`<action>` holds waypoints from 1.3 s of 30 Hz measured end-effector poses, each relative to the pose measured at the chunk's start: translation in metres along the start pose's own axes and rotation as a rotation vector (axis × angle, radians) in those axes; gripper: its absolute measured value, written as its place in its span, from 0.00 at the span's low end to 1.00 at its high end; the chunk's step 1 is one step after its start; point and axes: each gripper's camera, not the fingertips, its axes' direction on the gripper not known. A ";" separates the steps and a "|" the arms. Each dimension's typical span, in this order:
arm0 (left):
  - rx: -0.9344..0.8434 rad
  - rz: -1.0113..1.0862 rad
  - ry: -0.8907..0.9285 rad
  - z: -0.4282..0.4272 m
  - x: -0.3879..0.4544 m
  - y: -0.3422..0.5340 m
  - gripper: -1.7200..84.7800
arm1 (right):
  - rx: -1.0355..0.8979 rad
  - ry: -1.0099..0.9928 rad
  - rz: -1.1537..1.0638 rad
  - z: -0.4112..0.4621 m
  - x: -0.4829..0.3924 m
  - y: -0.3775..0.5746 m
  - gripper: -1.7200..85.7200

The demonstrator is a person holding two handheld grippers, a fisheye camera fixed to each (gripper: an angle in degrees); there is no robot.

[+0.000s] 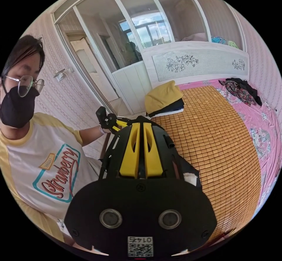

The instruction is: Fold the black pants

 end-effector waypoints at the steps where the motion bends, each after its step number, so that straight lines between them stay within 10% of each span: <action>1: -0.020 0.006 -0.001 0.001 0.002 -0.003 0.15 | 0.007 -0.014 0.009 -0.007 -0.002 0.004 0.02; 17: -0.200 0.038 -0.011 0.001 0.011 -0.011 0.01 | 0.084 -0.009 0.000 -0.084 -0.017 0.051 0.03; 39: 0.297 0.081 0.036 -0.088 0.002 -0.108 0.01 | 0.521 0.144 0.309 -0.212 0.077 0.059 0.03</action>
